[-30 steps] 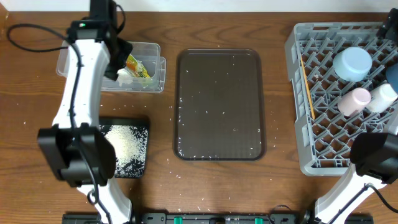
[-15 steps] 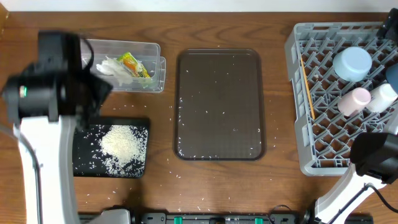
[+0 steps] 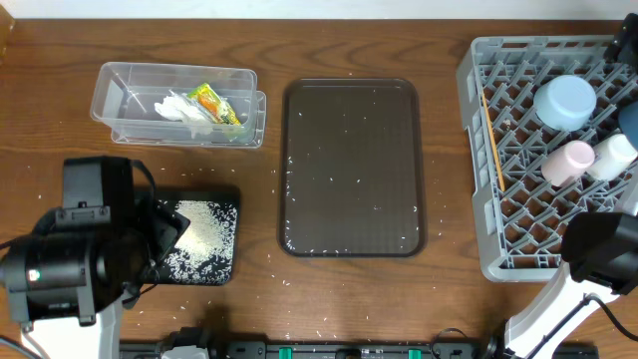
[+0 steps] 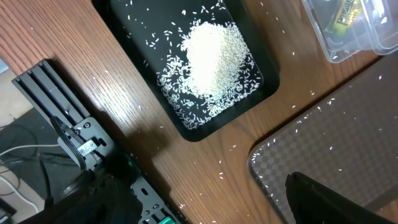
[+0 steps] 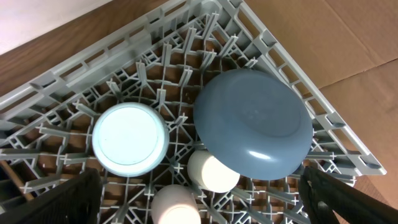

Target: Sort waste into correct bins and load items into the dishwasher rack

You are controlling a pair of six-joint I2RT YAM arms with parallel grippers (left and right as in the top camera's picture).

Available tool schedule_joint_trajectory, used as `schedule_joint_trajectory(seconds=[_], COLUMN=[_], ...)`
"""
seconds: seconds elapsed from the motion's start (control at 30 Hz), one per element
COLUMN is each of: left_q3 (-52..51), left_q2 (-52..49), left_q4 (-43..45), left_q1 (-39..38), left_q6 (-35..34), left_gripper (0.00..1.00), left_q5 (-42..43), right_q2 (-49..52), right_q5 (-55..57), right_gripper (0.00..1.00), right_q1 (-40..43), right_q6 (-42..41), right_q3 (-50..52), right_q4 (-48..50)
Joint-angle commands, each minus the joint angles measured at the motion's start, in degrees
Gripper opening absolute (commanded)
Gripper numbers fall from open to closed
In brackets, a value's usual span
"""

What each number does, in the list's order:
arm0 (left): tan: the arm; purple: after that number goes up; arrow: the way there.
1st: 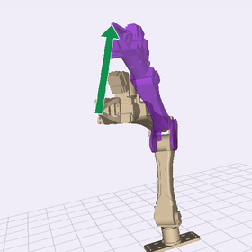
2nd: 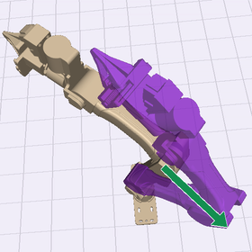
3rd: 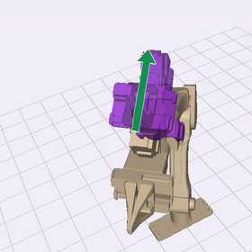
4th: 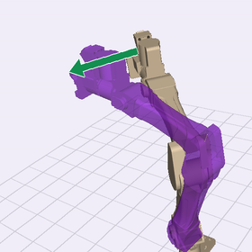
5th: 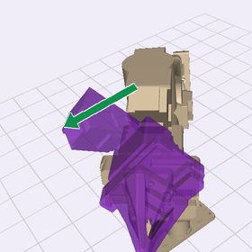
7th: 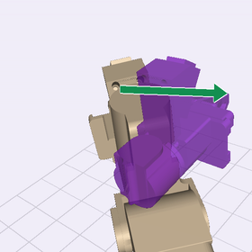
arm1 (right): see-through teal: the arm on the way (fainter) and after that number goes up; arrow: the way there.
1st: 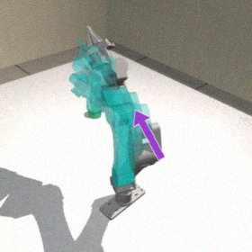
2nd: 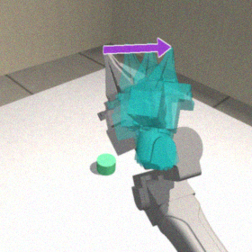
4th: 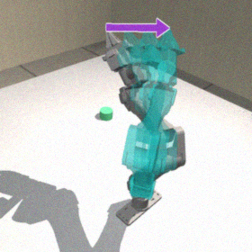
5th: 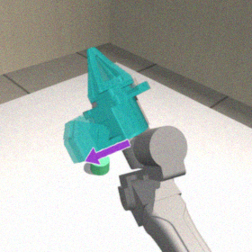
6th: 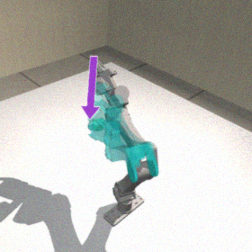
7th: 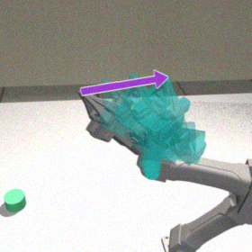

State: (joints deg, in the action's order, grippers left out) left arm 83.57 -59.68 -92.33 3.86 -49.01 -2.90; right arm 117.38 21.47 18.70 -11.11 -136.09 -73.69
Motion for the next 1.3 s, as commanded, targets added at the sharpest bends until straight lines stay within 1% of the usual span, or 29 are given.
schedule_joint_trajectory(seconds=[0.0, 0.1, 0.17, 0.23, 0.3, 0.37, 0.43, 0.53, 0.57, 0.63, 0.73, 0.8, 0.87, 1.0, 1.07, 1.17, 1.27], left_q3=[-0.31, -0.31, -0.39, -1.38, -3.67, -7.23, -12.48, -21.2, -24.76, -30.97, -41.18, -47.15, -52.5, -60.37, -62.9, -65.31, -67.98], left_q2=[0.22, 0.22, 0.17, -0.13, -0.04, 1.16, 3.39, 7.56, 9.49, 13.07, 19.12, 23.17, 27.58, 35.19, 36.92, 36.92, 37.07], left_q4=[-4.44, -4.24, -3.58, -2.58, 1.11, 7.41, 16.31, 29.44, 33.97, 41.13, 50.8, 55.52, 58.77, 62.4, 64.08, 67.28, 72.74], left_q1=[-0.07, -0.07, -0.09, -0.15, -1.09, -2.19, -3.56, -4.83, -5.07, -5.38, -5.55, -5.55, -5.55, -5.55, -5.55, -5.55, -5.55], left_q6=[0.96, 0.96, 1.27, 4.92, 11.96, 20.15, 29.31, 40.96, 44.04, 47.41, 50.77, 52.11, 53.05, 54.4, 54.38, 54.31, 54.34], left_gripper=[0.89, 0.89, 0.89, 0.9, 0.89, 0.9, 0.9, 0.9, 0.9, 0.91, 0.9, 0.91, 0.91, 0.91, 0.91, 0.91, 0.91], left_q5=[-0.09, 3.87, 3.61, 4.48, 5.53, 6.86, 9.51, 13.16, 14.12, 14.34, 14.29, 14.29, 14.27, 14.27, 14.29, 14.53, 15.91], right_q2=[-0.26, -0.26, -0.26, -0.26, -0.26, -0.26, -0.26, -0.26, -0.26, -0.26, -0.26, -0.26, -0.26, -0.26, -0.26, -0.26, -0.26], right_q5=[0.55, 0.55, 0.55, 0.55, 0.55, 0.55, 0.55, 0.55, 0.55, 0.55, 0.55, 0.55, 0.55, 0.55, 0.55, 0.55, 0.57], right_gripper=[0.99, 0.99, 0.99, 0.99, 0.99, 0.99, 0.99, 0.99, 0.99, 0.99, 0.99, 0.99, 0.99, 0.99, 0.99, 0.99, 0.99], right_q1=[0.09, 0.09, 0.09, 0.09, 0.09, 0.09, 0.09, 0.09, 0.09, 0.09, 0.09, 0.09, 0.09, 0.09, 0.09, 0.09, 0.09], right_q6=[-0.63, -0.63, -0.63, -0.63, -0.63, -0.66, -0.66, -0.63, -0.63, -0.63, -0.66, -0.63, -0.66, -0.63, -0.63, -0.63, -0.63], right_q3=[0.04, 0.04, 0.04, 0.02, 0.02, 0.04, 0.04, 0.02, 0.02, 0.02, 0.04, 0.04, 0.02, 0.04, 0.02, 0.04, 0.04], right_q4=[-0.04, -0.04, -0.04, -0.04, -0.04, -0.04, -0.04, -0.04, -0.04, -0.04, -0.04, -0.04, -0.04, -0.04, -0.04, -0.04, -0.04])
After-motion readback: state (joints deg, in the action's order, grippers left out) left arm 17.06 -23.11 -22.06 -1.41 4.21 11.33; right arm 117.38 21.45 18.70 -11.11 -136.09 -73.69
